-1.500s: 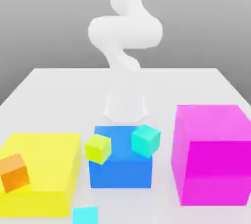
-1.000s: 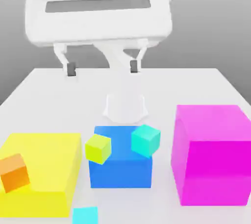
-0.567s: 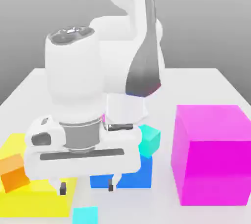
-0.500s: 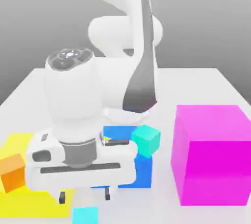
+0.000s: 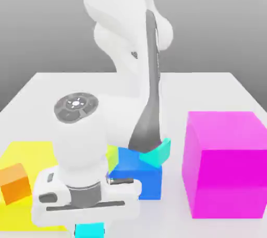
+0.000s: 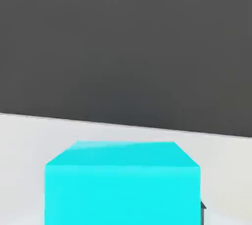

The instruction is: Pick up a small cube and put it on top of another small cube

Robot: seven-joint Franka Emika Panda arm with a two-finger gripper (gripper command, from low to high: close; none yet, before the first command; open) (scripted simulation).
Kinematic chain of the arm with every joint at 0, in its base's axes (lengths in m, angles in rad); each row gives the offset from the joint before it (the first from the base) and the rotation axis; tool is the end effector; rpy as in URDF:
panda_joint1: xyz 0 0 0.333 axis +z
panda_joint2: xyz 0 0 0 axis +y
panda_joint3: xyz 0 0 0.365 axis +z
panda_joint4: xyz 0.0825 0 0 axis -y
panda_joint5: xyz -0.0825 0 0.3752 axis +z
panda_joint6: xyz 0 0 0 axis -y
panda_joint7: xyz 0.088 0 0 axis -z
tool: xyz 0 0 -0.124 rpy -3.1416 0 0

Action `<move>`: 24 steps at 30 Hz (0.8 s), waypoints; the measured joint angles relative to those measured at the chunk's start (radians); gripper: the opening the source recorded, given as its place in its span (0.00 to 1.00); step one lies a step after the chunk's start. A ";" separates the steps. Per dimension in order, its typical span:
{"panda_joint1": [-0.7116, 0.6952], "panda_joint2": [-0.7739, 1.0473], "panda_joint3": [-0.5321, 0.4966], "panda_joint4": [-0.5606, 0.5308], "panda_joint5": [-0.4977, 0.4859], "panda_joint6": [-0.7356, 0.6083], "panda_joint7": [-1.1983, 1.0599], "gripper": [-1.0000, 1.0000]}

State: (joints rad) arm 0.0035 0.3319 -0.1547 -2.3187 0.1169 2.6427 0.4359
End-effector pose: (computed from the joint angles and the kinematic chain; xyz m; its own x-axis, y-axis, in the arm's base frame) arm 0.5274 -0.0829 0.2367 0.7766 -0.6300 -0.0040 -0.6300 -0.7765 -0.0041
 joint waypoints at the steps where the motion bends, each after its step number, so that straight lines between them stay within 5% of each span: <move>1: 0.006 -0.035 0.005 -0.018 0.000 -0.018 -0.001 0.00; 24: 0.132 -0.840 0.171 -0.474 -0.090 -0.360 0.028 0.00</move>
State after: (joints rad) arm 0.1351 -0.5083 0.0166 -2.7925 0.0267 2.2828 0.4643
